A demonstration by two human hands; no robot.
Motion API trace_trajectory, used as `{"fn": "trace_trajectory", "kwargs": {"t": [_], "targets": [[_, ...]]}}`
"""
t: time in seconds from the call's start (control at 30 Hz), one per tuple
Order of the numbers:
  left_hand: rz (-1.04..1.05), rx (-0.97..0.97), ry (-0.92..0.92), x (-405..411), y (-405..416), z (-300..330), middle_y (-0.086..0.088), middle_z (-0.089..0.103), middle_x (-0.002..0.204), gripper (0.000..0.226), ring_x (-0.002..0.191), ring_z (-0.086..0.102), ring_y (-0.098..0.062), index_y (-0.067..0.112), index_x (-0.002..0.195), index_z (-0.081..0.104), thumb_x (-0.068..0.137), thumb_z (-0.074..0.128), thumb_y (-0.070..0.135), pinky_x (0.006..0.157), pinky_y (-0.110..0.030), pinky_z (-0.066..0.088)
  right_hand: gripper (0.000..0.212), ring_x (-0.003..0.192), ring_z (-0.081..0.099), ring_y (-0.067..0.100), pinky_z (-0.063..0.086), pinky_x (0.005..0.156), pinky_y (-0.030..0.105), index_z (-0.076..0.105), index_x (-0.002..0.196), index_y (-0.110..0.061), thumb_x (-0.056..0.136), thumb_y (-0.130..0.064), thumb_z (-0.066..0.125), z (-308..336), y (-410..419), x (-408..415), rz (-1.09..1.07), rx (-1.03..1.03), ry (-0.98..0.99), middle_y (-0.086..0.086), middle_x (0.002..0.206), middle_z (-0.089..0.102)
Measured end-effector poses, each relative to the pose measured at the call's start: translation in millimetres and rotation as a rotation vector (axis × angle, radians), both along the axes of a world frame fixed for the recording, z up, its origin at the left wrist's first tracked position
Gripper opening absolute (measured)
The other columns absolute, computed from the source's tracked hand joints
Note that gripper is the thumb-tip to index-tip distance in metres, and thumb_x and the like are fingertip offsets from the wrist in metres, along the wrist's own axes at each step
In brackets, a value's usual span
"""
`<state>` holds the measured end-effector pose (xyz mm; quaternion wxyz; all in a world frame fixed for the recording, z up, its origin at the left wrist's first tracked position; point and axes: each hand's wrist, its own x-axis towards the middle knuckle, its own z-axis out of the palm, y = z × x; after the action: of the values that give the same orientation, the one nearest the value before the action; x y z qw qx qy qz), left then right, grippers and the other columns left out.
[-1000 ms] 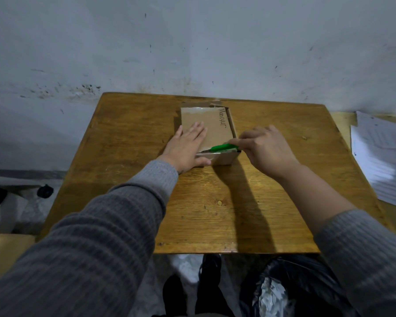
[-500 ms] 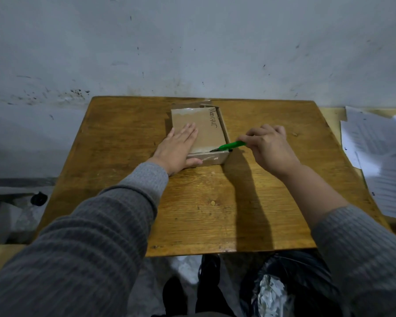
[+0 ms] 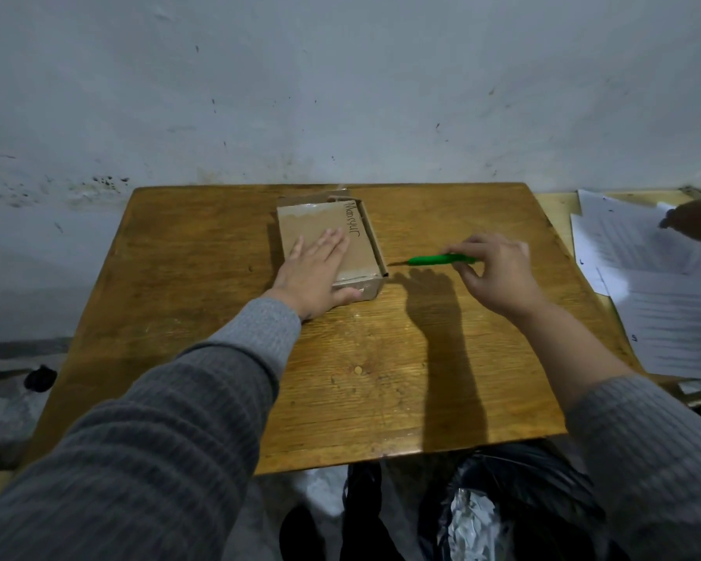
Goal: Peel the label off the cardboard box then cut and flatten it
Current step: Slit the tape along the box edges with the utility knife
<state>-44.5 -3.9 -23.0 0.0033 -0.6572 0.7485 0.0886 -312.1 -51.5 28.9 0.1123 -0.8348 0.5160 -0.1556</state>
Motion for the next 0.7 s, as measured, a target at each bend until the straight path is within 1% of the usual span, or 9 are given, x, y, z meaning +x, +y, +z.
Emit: {"fn": "trace_trajectory", "kwargs": {"t": [0.1, 0.13, 0.2, 0.27, 0.37, 0.47, 0.53, 0.63, 0.7], "targets": [[-0.018, 0.025, 0.023, 0, -4, 1, 0.002, -0.010, 0.160, 0.101, 0.147, -0.008, -0.013, 0.019, 0.153, -0.005, 0.080, 0.036, 0.077, 0.119, -0.050, 0.000, 0.027, 0.110, 0.059, 0.020, 0.044, 0.098, 0.040, 0.067, 0.115, -0.026, 0.089, -0.023, 0.062, 0, 3, -1, -0.243, 0.207, -0.319, 0.000, 0.112, 0.068], [-0.011, 0.019, 0.046, -1, -6, 2, 0.003, -0.009, 0.160, 0.102, 0.146, -0.008, -0.013, 0.019, 0.153, -0.003, 0.079, 0.031, 0.080, 0.118, -0.050, -0.001, 0.028, 0.106, 0.061, 0.020, 0.048, 0.095, 0.038, 0.067, 0.115, -0.024, 0.088, -0.024, 0.064, -2, 2, 1, -0.333, 0.281, -0.424, 0.001, 0.111, 0.069], [0.037, -0.023, 0.097, -3, -12, 5, 0.004, -0.006, 0.160, 0.095, 0.146, -0.007, -0.011, 0.020, 0.153, 0.001, 0.082, 0.022, 0.079, 0.118, -0.051, -0.002, 0.029, 0.086, 0.066, 0.018, 0.056, 0.080, 0.035, 0.068, 0.115, -0.018, 0.086, -0.023, 0.067, -6, -2, 5, -0.490, 0.405, -0.624, 0.002, 0.101, 0.071], [0.090, -0.053, 0.103, -5, -19, 8, 0.002, -0.005, 0.161, 0.085, 0.146, -0.006, -0.012, 0.019, 0.153, 0.002, 0.088, 0.016, 0.072, 0.118, -0.051, -0.002, 0.029, 0.070, 0.061, 0.014, 0.052, 0.062, 0.027, 0.068, 0.116, -0.016, 0.087, -0.019, 0.066, -8, -10, 6, -0.617, 0.491, -0.760, 0.003, 0.094, 0.071], [0.141, -0.028, 0.076, -4, -22, 5, 0.001, -0.008, 0.160, 0.079, 0.146, -0.010, -0.013, 0.020, 0.153, 0.000, 0.091, 0.013, 0.067, 0.117, -0.052, -0.004, 0.029, 0.074, 0.059, 0.015, 0.046, 0.059, 0.023, 0.066, 0.117, -0.019, 0.090, -0.011, 0.061, -8, -24, 4, -0.736, 0.607, -0.908, 0.002, 0.093, 0.068], [0.158, -0.036, 0.039, -6, -20, -1, 0.001, -0.010, 0.160, 0.079, 0.146, -0.012, -0.013, 0.021, 0.152, -0.004, 0.090, 0.010, 0.067, 0.117, -0.052, -0.008, 0.038, 0.082, 0.059, 0.017, 0.045, 0.064, 0.026, 0.061, 0.123, -0.024, 0.093, -0.004, 0.051, -13, -44, 1, -0.792, 0.662, -0.980, 0.002, 0.097, 0.067], [0.166, -0.063, 0.028, -7, -21, -3, 0.002, -0.010, 0.160, 0.080, 0.146, -0.011, -0.013, 0.021, 0.152, -0.004, 0.089, 0.009, 0.068, 0.117, -0.051, -0.008, 0.045, 0.087, 0.058, 0.018, 0.045, 0.068, 0.028, 0.056, 0.130, -0.024, 0.093, -0.001, 0.045, -20, -58, 1, -0.810, 0.656, -1.010, 0.006, 0.112, 0.065], [0.173, -0.077, 0.018, -6, -24, -6, 0.002, -0.010, 0.159, 0.082, 0.145, -0.011, -0.013, 0.022, 0.151, -0.004, 0.086, 0.004, 0.071, 0.117, -0.051, -0.006, 0.050, 0.106, 0.058, 0.023, 0.051, 0.086, 0.034, 0.051, 0.134, -0.021, 0.087, -0.010, 0.063, -31, -77, 4, -0.832, 0.550, -0.925, 0.007, 0.131, 0.057], [0.179, -0.085, -0.003, -5, -24, -8, 0.004, -0.014, 0.157, 0.085, 0.145, -0.012, -0.012, 0.023, 0.151, -0.006, 0.083, -0.002, 0.074, 0.118, -0.051, -0.005, 0.050, 0.109, 0.061, 0.024, 0.051, 0.094, 0.038, 0.057, 0.128, -0.018, 0.081, -0.011, 0.071, -43, -87, 6, -0.846, 0.452, -0.822, 0.009, 0.125, 0.062]]}}
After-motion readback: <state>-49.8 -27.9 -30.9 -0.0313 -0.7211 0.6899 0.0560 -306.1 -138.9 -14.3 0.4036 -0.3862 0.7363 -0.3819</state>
